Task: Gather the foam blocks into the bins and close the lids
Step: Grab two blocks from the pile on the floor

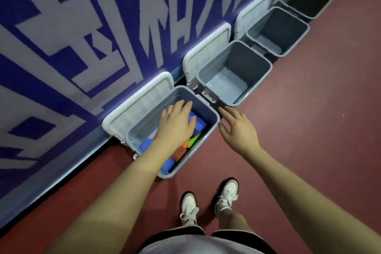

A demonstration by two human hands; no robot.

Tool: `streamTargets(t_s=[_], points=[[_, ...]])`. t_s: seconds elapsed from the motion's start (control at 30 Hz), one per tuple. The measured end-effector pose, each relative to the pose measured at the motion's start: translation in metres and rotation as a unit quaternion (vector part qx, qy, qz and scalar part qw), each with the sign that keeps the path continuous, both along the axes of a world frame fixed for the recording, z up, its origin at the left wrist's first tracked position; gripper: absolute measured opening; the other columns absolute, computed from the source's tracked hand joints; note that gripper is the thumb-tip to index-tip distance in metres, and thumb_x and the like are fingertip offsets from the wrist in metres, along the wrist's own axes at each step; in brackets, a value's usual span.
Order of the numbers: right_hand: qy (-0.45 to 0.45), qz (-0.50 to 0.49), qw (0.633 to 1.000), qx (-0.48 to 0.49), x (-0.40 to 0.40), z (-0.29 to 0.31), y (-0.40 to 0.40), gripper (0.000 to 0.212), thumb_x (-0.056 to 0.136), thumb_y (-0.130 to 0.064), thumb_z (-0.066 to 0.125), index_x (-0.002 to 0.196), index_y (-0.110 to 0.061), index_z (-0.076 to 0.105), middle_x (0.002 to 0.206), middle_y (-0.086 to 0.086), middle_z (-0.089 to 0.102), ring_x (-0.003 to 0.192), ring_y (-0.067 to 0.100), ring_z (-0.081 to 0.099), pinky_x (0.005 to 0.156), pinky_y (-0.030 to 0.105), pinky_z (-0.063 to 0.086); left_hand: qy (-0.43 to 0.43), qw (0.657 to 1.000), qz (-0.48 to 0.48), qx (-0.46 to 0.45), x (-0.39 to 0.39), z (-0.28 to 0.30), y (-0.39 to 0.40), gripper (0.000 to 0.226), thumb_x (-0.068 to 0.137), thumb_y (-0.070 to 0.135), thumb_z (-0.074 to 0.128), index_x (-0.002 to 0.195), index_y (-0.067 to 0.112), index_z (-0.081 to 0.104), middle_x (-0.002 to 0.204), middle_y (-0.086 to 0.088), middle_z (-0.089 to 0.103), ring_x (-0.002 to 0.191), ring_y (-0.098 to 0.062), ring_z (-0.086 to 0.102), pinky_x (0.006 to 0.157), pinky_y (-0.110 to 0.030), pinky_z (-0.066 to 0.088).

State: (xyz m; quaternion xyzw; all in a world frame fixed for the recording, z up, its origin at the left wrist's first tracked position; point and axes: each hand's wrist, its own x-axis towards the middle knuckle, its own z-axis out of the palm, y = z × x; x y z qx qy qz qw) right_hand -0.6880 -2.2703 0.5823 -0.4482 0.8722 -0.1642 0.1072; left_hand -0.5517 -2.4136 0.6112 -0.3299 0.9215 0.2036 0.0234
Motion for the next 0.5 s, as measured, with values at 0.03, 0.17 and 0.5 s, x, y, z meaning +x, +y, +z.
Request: streamTargets(t_s=[0.03,0.17,0.5], points=[[0.005,-0.026,1.0,-0.001,-0.001,0.004,0.018,0.048,0.091,-0.024,0.059,0.138,-0.018,0.051,0.139,0.005,0.052,0.115,0.035,0.052,0.09,0.042,0.047,-0.001,1.0,-0.029,0.0,-0.009,0.006,0.011,0.052,0.099,0.035,0.039,0.148,0.017,0.032,0.151,-0.006,0.032,0.131,-0.029,0.036,0.106,-0.035,0.022],[0.031,-0.132,0.991,-0.004,-0.003,0.019,0.097,0.047,0.09,-0.023,0.061,0.136,-0.016,0.054,0.134,0.009,0.056,0.11,0.036,0.055,0.084,0.043,0.048,0.003,0.989,-0.147,-0.01,-0.047,0.024,0.067,0.054,0.097,0.037,0.038,0.146,0.016,0.035,0.149,-0.007,0.035,0.129,-0.031,0.038,0.105,-0.038,0.026],[0.061,-0.416,0.908,0.004,0.056,0.045,0.338,0.046,0.087,-0.023,0.065,0.132,-0.012,0.057,0.13,0.011,0.059,0.107,0.037,0.058,0.08,0.043,0.051,0.022,0.899,-0.437,-0.034,-0.104,0.051,0.288,0.054,0.099,0.035,0.042,0.148,0.018,0.03,0.153,-0.007,0.03,0.134,-0.029,0.035,0.108,-0.035,0.023]])
